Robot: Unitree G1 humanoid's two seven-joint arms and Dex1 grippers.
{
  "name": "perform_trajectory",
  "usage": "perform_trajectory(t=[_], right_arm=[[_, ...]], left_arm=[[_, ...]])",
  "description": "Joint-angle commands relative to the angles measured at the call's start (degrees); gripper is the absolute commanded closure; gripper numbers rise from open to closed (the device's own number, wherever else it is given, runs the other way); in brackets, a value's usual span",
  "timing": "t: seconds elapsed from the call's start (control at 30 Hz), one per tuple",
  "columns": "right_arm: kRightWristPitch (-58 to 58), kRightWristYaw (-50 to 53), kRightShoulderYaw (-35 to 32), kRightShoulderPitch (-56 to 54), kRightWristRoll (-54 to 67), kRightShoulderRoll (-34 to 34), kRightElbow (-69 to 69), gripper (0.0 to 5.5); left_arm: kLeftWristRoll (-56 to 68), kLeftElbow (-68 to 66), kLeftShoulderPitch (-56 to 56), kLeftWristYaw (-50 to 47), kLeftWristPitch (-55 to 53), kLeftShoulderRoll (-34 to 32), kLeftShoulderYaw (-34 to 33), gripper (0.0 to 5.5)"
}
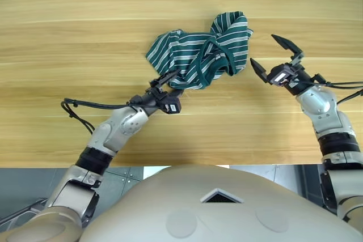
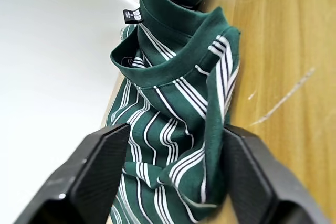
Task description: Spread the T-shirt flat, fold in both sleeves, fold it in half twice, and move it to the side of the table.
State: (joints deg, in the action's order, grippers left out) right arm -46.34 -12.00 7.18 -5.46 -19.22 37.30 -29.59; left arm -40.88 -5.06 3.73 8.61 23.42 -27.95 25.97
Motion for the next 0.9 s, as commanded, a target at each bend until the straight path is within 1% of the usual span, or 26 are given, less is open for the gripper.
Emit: perform_trajectory(t=[0.03,0.17,0.33,0.6,0.9], right_arm=[[-0.71,0.31,-0.16,-1.31,-0.17,0.00,-0.68,1.54],[-1.02,0.10,-0.59,-0.46,0.27,0.57,0.31,1.54],[-1.21,-0.60,-0.70,0.93,0.90,0.96,1.52,1.54],[-0.40,-1.65,-1.10,2.45,1.68,1.07,4.36,1.54],[0.80,-1.96,-0.76,3.11,1.21,0.85,4.58,1.54]], left_arm=[[-3.04,-5.89,1.24,1.30,-3.27,-1.18,1.84,3.08],[-2.98,-7.36,0.85,1.52,-3.69,-1.31,2.59,3.57],[-2.66,-7.73,1.23,1.45,-4.70,-1.83,1.98,4.04],[-1.82,-7.77,3.07,4.20,-5.52,-3.88,2.31,4.73],[0.59,-8.44,2.93,2.51,-5.58,-5.13,0.25,5.46]])
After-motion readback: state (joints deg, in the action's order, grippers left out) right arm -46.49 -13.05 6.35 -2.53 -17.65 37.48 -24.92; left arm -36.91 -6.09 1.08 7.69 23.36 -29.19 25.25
